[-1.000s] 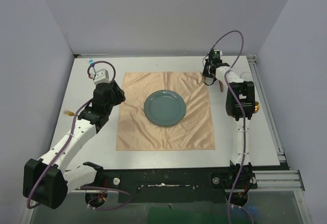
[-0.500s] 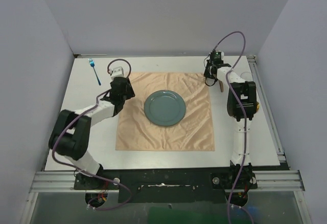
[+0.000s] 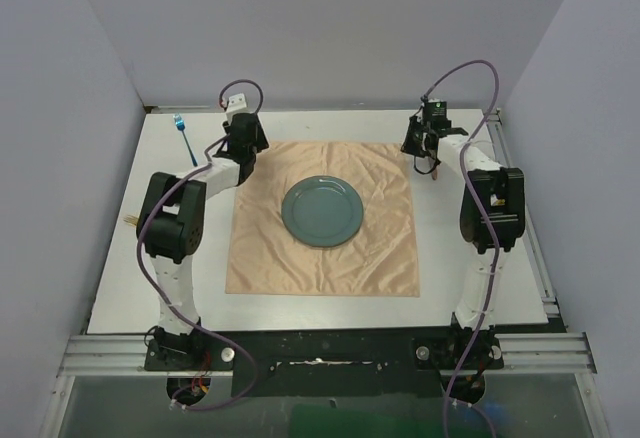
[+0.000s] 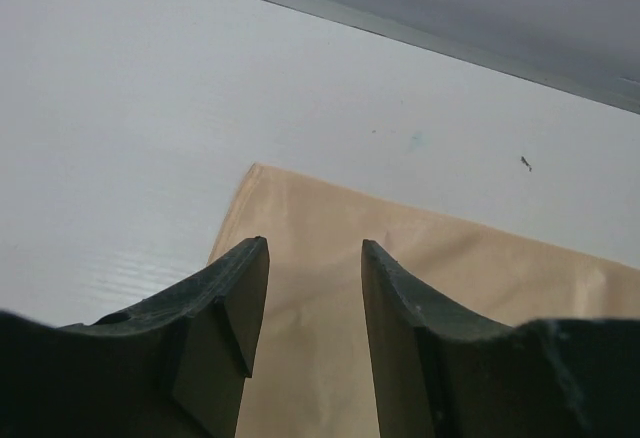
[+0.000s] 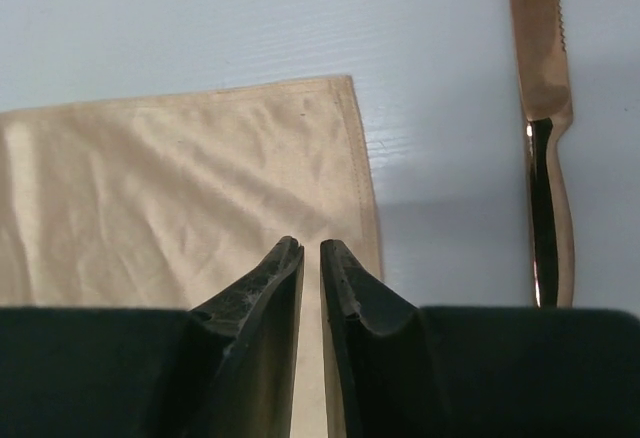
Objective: Set the dinner table for one person
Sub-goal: Adjust the napkin at the center of the board.
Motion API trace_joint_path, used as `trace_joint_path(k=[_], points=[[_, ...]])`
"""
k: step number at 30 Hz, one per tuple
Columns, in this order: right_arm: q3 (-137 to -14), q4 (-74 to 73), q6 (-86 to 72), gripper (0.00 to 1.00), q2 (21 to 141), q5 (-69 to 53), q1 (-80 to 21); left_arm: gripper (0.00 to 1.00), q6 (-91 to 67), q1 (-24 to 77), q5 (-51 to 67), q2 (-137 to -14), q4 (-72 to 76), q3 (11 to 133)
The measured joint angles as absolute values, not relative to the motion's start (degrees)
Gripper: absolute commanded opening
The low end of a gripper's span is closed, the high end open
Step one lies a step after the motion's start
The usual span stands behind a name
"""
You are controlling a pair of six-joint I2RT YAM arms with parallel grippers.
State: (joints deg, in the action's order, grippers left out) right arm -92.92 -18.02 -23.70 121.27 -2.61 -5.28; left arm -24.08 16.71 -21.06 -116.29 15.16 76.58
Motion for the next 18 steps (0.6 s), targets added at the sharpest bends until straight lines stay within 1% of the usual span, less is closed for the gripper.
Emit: trace_joint_path(k=[7,12,18], points=[[-92.88,-15.92,-24.25,0.15,120.64,-9.17,-5.28,0.41,-20.97,16.67,-22.11,-127.04,12.91,88.16],[-92.90,-15.31,-25.02,0.11,121.75,-12.78,-5.28,0.40,-20.51,16.56,-22.76,-131.07,8.49,88.92],[-92.92,-15.00,-25.93,0.10,124.42,-14.24,-5.28,0.40,-21.54,15.25,-23.70,-131.33,7.51,89.19]])
